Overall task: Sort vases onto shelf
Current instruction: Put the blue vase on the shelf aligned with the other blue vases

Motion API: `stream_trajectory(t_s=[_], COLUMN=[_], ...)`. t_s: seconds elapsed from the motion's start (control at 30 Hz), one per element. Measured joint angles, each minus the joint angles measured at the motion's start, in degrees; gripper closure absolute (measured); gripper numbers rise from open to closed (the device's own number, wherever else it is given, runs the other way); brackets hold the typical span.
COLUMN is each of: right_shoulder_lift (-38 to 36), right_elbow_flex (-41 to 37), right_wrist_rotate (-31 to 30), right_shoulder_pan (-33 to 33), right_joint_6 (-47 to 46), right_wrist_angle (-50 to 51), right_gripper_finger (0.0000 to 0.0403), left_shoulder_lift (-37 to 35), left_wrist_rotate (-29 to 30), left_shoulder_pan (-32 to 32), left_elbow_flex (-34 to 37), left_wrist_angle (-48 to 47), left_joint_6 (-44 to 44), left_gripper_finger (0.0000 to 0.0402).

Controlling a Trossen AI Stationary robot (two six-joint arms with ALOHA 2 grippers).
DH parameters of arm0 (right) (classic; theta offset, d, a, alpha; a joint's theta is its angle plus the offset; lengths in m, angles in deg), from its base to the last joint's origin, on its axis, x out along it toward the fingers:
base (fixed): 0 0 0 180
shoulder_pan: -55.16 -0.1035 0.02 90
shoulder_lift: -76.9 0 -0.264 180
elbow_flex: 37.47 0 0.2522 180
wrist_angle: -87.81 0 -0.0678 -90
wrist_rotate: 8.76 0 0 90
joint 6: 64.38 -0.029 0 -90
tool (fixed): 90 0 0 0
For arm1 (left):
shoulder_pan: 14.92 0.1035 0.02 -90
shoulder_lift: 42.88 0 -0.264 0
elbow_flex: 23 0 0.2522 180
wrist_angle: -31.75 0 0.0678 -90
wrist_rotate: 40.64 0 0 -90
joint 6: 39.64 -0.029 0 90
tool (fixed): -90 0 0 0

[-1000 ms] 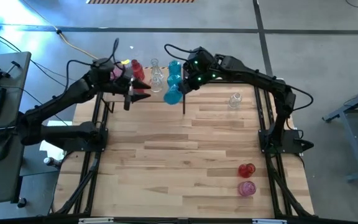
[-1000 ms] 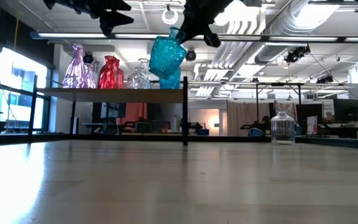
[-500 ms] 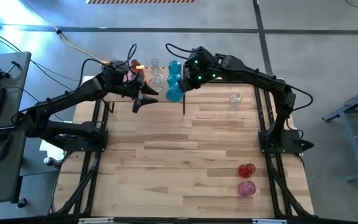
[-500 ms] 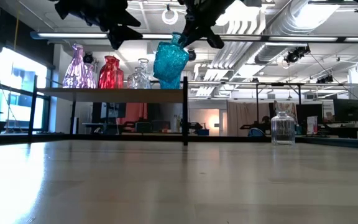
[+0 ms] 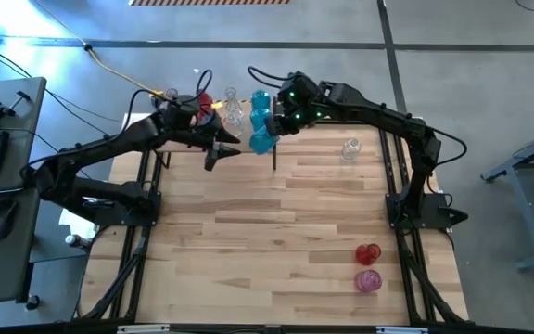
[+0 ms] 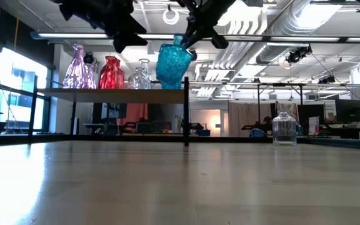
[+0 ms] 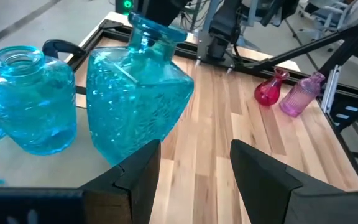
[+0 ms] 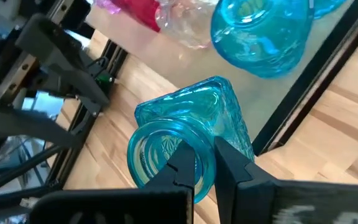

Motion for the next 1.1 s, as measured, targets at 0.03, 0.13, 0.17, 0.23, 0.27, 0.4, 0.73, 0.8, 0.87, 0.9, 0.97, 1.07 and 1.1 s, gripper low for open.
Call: stream_trajectory(t_s=[0.03, 0.13, 0.17, 0.23, 0.27, 0.4, 0.73, 0.8, 0.87, 0.9, 0.97, 1.07, 1.1], right_shoulder_lift=[0.00, 0.00, 0.00, 0.00, 0.00, 0.00, 0.00, 0.00, 0.00, 0.00, 0.00, 0.40, 0.68], right_elbow_flex=[0.00, 0.00, 0.00, 0.00, 0.00, 0.00, 0.00, 0.00, 0.00, 0.00, 0.00, 0.02, 0.02], right_wrist_rotate=[-0.54, -2.06, -2.40, -2.77, -3.11, -4.03, -6.33, -6.51, -6.70, -6.87, -7.14, -7.69, -7.78], right_shoulder_pan=[-0.05, -0.07, -0.07, -0.07, -0.07, -0.07, -0.09, -0.09, -0.08, -0.09, -0.09, -0.49, -0.64], right_joint_6=[-0.64, -2.90, -3.76, -5.26, -5.65, -8.40, -14.00, -14.66, -15.71, -16.05, -16.95, -17.80, -18.07], right_wrist_angle=[0.04, 0.20, 0.21, 0.08, -0.03, -0.07, -0.15, -0.15, -0.15, -0.16, -0.16, -0.32, -0.44], right_gripper_finger=[0.0398, 0.0398, 0.0398, 0.0398, 0.0398, 0.0398, 0.0398, 0.0398, 0.0398, 0.0398, 0.0398, 0.0398, 0.0398], left_shoulder_lift=[0.17, 0.84, 1.22, 1.91, 2.09, 2.97, 3.19, 3.19, 3.19, 3.19, 3.19, 3.19, 3.19], left_wrist_rotate=[0.05, 0.16, 0.19, 0.68, 1.23, 3.64, 4.31, 4.31, 4.31, 4.31, 4.31, 4.31, 4.31], left_shoulder_pan=[-0.15, -0.34, -0.45, -0.55, -0.55, -0.55, -0.55, -0.55, -0.57, -0.63, -0.82, -1.26, -1.43], left_elbow_flex=[0.00, 0.00, 0.00, 0.00, 0.00, 0.00, 0.00, 0.00, 0.00, 0.00, 0.00, 0.00, 0.00], left_wrist_angle=[0.38, 1.53, 1.69, 1.79, 2.00, 2.09, 2.25, 2.26, 2.26, 2.26, 2.24, 2.24, 2.26], left_joint_6=[0.11, 1.11, 1.23, 1.52, 1.52, 1.53, 2.56, 2.56, 2.56, 2.58, 2.56, 2.56, 2.56], left_gripper_finger=[0.0216, 0.0216, 0.0216, 0.0216, 0.0216, 0.0216, 0.0216, 0.0216, 0.0216, 0.0216, 0.0216, 0.0216, 0.0216])
